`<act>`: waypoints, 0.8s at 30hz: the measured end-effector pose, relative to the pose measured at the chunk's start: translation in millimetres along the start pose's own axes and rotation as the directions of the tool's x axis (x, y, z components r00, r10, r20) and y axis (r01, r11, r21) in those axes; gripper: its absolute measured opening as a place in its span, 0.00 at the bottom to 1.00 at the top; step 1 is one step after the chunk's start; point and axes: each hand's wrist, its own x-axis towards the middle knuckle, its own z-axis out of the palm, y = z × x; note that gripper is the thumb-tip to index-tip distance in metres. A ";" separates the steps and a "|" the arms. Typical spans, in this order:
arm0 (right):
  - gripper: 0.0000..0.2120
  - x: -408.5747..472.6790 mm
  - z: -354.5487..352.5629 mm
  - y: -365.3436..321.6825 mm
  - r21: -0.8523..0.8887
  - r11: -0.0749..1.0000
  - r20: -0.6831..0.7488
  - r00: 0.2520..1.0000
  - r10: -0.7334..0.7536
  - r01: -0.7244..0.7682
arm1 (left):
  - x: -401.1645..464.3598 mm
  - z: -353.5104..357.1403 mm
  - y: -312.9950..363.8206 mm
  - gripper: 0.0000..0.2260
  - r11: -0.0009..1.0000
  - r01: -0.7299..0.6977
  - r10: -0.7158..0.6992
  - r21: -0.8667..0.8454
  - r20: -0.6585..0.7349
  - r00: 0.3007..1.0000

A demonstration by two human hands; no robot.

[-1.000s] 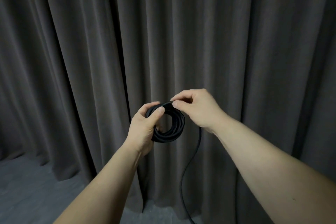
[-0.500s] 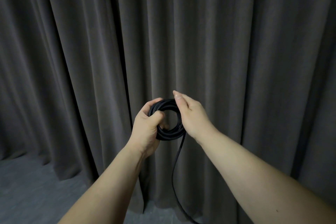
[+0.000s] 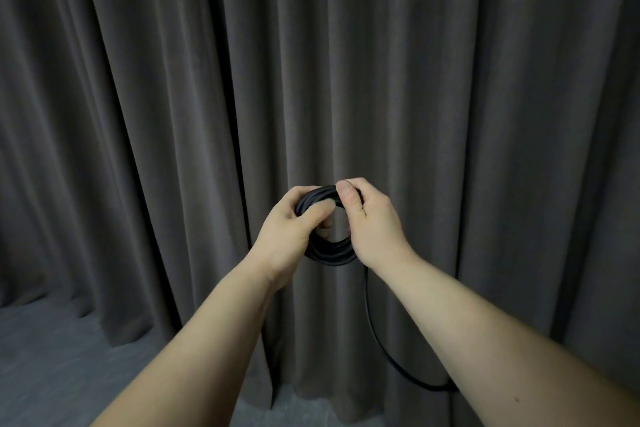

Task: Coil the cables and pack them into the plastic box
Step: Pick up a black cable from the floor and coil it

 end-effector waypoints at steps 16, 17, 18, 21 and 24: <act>0.17 0.4 5.1 -13.4 0.043 0.992 0.187 0.977 0.105 -0.115 | 11.9 0.2 -2.8 0.29 0.972 0.019 0.078 0.234 -0.399 0.914; 0.18 3.9 3.8 -13.7 0.067 0.984 0.236 0.961 0.144 -0.164 | 13.5 -2.2 -3.0 0.27 0.981 0.022 0.064 0.194 -0.424 0.903; 0.20 7.5 2.1 -15.2 0.060 0.977 0.276 0.944 0.179 -0.203 | 15.2 -4.5 -3.1 0.25 0.987 0.021 0.054 0.161 -0.448 0.892; 0.30 15.5 -0.5 -20.8 -0.022 0.957 0.342 0.897 0.280 -0.290 | 15.7 -8.8 -7.0 0.23 0.987 0.002 0.075 0.158 -0.477 0.875; 0.33 15.4 -3.0 -24.5 -0.100 0.944 0.452 0.831 0.325 -0.315 | 15.8 -13.5 -10.9 0.23 0.989 -0.008 0.086 0.150 -0.518 0.851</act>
